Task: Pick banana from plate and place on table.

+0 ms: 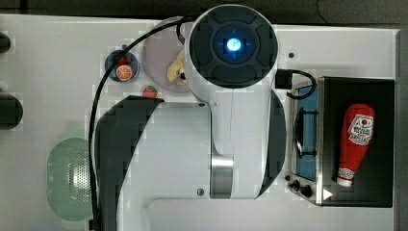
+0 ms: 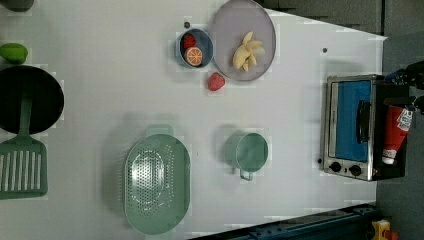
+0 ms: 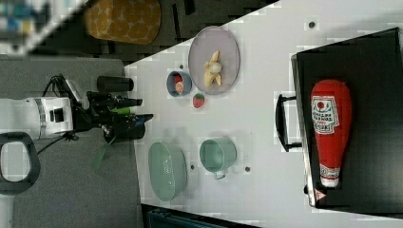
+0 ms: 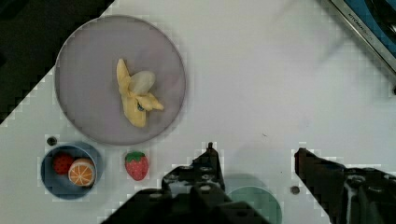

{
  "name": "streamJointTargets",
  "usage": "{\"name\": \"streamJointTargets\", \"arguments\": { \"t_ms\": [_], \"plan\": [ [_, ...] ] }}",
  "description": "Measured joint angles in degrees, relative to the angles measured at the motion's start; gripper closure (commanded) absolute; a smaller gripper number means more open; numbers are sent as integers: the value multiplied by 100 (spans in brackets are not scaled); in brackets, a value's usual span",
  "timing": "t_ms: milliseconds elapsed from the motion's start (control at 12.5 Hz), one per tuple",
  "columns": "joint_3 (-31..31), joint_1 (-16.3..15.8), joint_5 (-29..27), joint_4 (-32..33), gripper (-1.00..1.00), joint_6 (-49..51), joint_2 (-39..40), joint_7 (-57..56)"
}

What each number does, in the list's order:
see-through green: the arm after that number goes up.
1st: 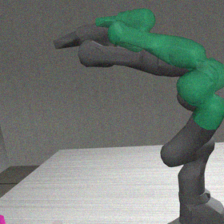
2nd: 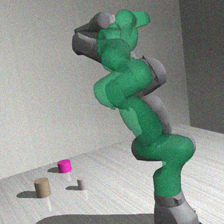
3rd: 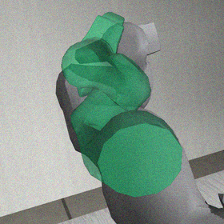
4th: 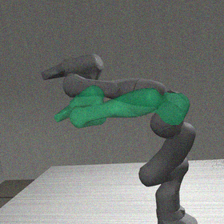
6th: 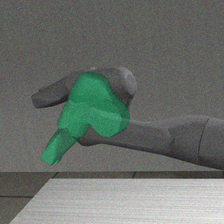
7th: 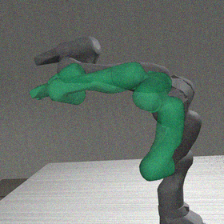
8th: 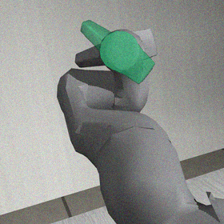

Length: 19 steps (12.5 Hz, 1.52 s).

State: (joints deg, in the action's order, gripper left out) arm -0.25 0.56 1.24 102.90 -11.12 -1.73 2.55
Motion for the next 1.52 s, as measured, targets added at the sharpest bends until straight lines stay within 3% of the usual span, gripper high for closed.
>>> {"name": "streamJointTargets", "arguments": {
  "t_ms": [240,400,640,880,1200,1520],
  "plan": [
    [2,76,69,1382,-99,1370,-1663,238],
    [35,7,104,1416,-100,1212,-2391,267],
    [-8,-94,95,772,-100,377,-2506,423],
    [-285,42,145,448,-100,92,-1745,448],
    [-789,-16,57,106,-100,-362,132,812],
    [-639,-187,-84,-436,-100,-639,1837,886]
  ]
}}
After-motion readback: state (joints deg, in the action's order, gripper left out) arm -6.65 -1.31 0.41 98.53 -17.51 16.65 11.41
